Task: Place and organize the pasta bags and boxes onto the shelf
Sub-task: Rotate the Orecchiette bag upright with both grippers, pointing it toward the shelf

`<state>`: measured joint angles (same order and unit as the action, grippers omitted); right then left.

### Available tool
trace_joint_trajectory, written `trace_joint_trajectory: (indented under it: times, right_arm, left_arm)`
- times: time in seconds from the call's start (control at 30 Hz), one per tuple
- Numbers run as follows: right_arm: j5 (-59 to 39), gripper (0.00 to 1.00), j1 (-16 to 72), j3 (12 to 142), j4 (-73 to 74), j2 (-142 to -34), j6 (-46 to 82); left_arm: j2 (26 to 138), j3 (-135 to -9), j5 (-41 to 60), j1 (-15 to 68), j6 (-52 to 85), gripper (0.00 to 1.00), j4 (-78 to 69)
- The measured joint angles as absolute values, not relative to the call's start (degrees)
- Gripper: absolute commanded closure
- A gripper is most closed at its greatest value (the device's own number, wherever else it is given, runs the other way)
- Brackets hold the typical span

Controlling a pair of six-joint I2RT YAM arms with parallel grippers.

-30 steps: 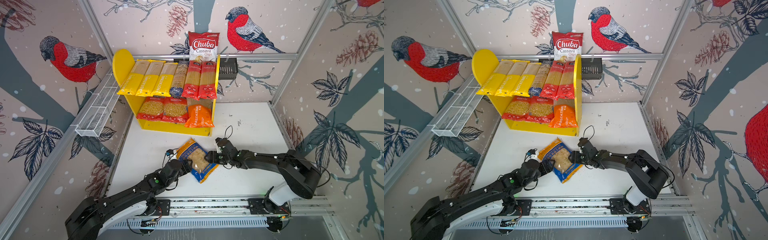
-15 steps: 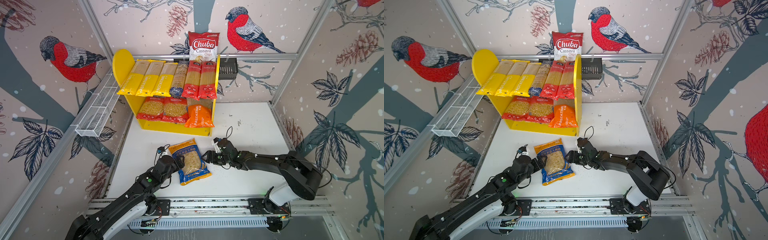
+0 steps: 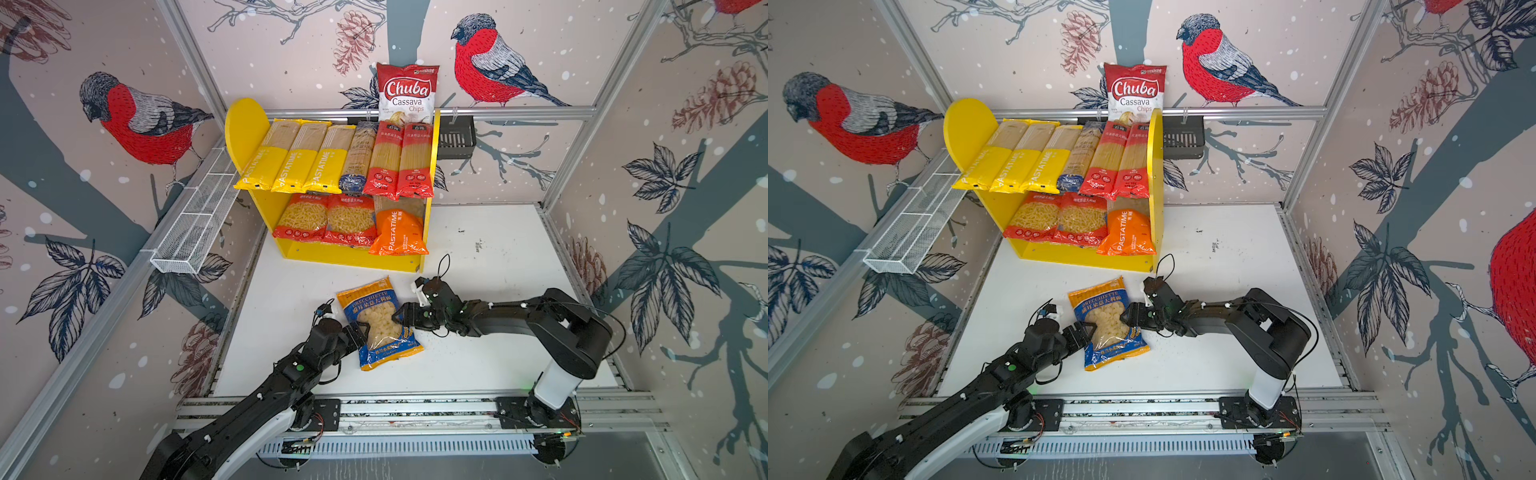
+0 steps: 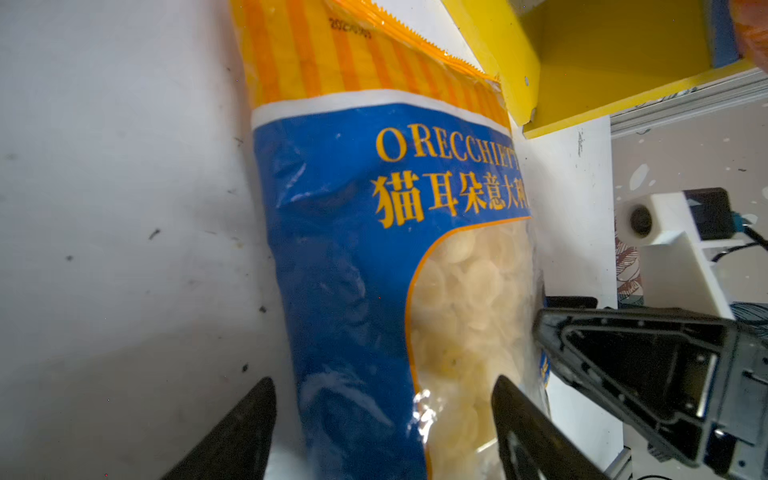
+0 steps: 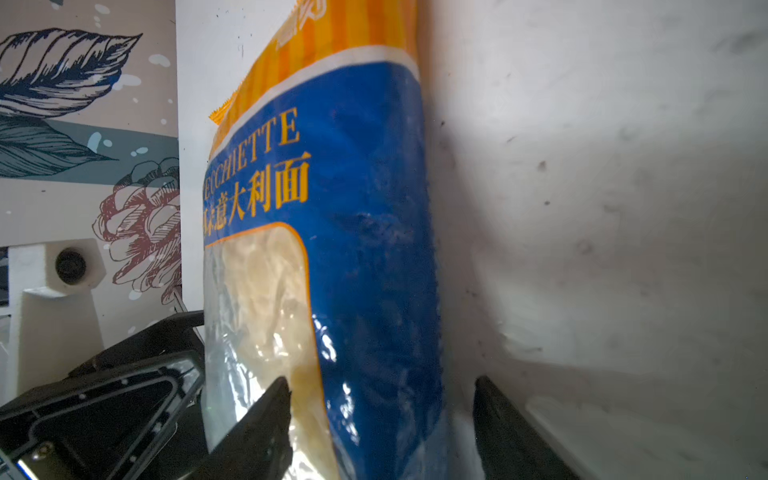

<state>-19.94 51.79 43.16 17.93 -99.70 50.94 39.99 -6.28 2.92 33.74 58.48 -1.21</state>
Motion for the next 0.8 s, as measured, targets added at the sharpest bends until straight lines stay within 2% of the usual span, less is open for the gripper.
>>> trace_joint_trajectory:
  times: [0.13,0.3,0.43,0.8]
  right_arm:
    - [-21.0,0.51,52.6,43.2,20.7,-101.1,52.4]
    - [-22.0,0.7,52.9,42.1,25.0,-101.6,54.7]
    - [-22.8,0.75,53.0,41.4,27.7,-101.6,56.7]
    - [-22.6,0.86,53.1,40.1,30.4,-99.1,58.7]
  left_arm:
    - [42.1,-5.2,3.1,33.6,58.4,0.33,-4.3]
    - [42.2,-5.7,2.9,33.4,56.9,0.5,-5.3]
    - [41.6,-6.0,2.8,32.7,56.0,0.61,-5.2]
    - [40.2,-9.2,1.4,31.9,53.1,0.76,-2.8]
